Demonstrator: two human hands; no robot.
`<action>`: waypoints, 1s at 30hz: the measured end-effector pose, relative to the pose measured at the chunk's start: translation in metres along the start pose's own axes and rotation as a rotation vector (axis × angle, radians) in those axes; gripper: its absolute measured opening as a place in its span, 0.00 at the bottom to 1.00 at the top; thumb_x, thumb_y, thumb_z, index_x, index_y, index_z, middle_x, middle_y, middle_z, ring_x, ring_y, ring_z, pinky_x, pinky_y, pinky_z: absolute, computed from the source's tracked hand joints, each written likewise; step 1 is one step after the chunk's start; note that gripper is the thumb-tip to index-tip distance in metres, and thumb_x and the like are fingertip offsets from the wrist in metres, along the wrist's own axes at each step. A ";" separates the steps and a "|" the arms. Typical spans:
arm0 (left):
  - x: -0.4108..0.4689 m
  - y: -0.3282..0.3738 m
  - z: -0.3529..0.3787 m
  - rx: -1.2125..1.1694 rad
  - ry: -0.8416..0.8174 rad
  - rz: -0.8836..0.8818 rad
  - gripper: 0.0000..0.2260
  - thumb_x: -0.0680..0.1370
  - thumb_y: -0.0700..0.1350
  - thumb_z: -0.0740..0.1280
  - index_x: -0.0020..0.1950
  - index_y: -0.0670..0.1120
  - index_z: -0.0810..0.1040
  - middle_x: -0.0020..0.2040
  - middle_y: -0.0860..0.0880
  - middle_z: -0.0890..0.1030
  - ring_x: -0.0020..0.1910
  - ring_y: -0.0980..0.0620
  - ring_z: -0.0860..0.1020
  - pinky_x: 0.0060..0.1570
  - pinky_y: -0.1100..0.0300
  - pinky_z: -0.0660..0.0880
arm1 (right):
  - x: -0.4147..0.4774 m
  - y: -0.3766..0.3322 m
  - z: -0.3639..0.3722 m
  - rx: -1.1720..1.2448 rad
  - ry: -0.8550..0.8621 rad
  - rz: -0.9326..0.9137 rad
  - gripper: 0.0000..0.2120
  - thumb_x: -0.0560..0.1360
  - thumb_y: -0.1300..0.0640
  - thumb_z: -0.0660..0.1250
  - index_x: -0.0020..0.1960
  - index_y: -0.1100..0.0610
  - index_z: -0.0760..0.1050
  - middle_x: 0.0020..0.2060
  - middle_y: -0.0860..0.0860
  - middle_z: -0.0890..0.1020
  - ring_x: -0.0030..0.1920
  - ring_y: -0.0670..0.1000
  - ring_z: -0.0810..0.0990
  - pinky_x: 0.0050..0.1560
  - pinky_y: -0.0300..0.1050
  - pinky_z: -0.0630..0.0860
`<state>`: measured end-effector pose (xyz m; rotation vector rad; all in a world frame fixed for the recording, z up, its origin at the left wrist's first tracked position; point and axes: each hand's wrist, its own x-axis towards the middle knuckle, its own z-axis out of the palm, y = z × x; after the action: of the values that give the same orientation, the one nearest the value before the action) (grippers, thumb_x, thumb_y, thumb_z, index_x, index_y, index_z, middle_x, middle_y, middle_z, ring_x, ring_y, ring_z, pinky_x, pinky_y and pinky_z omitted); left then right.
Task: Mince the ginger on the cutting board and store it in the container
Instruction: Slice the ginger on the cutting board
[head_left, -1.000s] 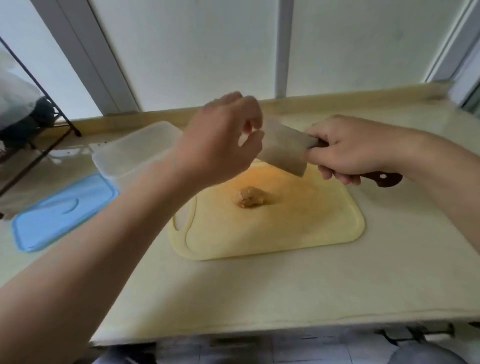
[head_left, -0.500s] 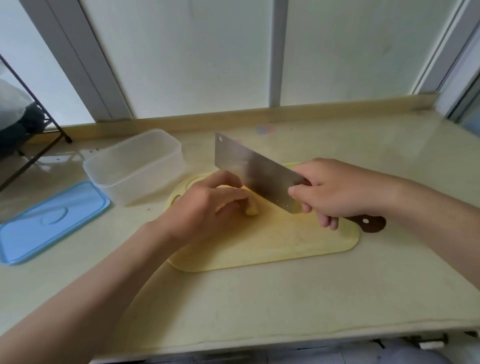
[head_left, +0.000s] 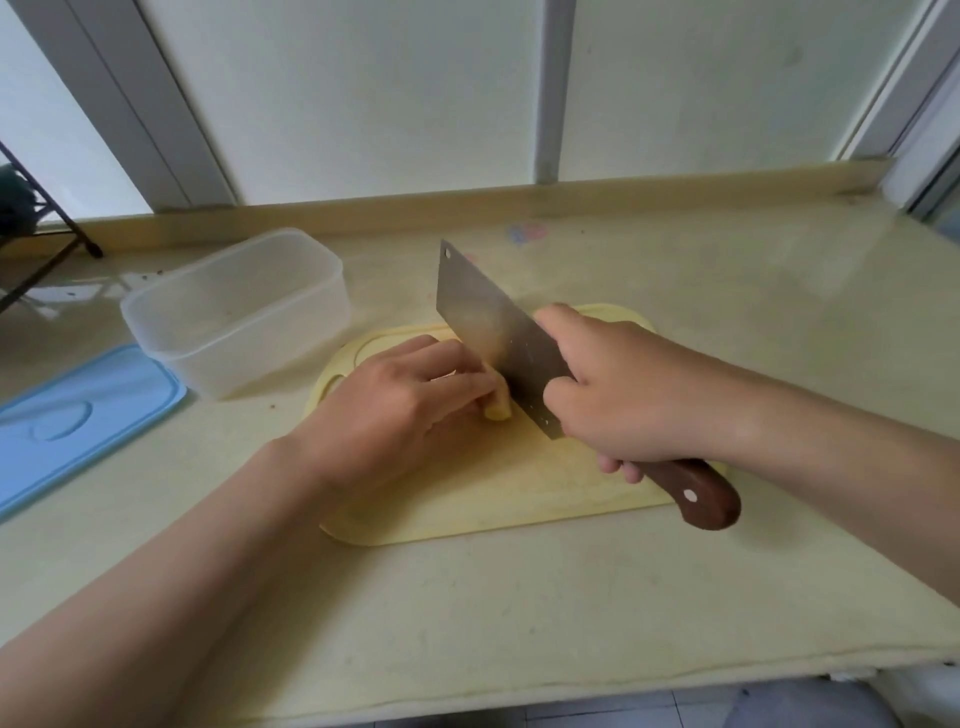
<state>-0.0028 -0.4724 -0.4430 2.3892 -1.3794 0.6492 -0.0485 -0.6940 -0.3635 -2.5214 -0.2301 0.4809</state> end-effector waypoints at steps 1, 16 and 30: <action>0.000 -0.001 0.001 -0.001 0.007 0.006 0.07 0.79 0.38 0.71 0.56 0.42 0.85 0.52 0.46 0.83 0.43 0.44 0.79 0.42 0.51 0.78 | -0.003 0.001 0.002 0.008 0.022 -0.021 0.23 0.82 0.60 0.54 0.76 0.50 0.59 0.42 0.56 0.79 0.29 0.53 0.83 0.26 0.49 0.82; -0.003 0.003 -0.001 0.014 0.037 0.025 0.06 0.78 0.36 0.71 0.53 0.40 0.85 0.50 0.46 0.84 0.42 0.44 0.80 0.41 0.52 0.79 | -0.019 0.016 0.027 -0.059 0.220 -0.185 0.38 0.83 0.59 0.54 0.82 0.33 0.39 0.26 0.37 0.74 0.27 0.45 0.73 0.29 0.39 0.69; -0.001 0.003 0.002 0.039 0.063 0.029 0.06 0.79 0.36 0.70 0.54 0.38 0.85 0.49 0.44 0.85 0.42 0.41 0.81 0.40 0.50 0.80 | -0.024 0.019 0.023 -0.153 0.197 -0.174 0.38 0.83 0.58 0.54 0.81 0.31 0.38 0.24 0.47 0.73 0.27 0.47 0.73 0.31 0.46 0.71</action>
<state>-0.0054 -0.4738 -0.4453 2.3614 -1.3898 0.7594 -0.0785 -0.7047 -0.3844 -2.6446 -0.4204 0.1494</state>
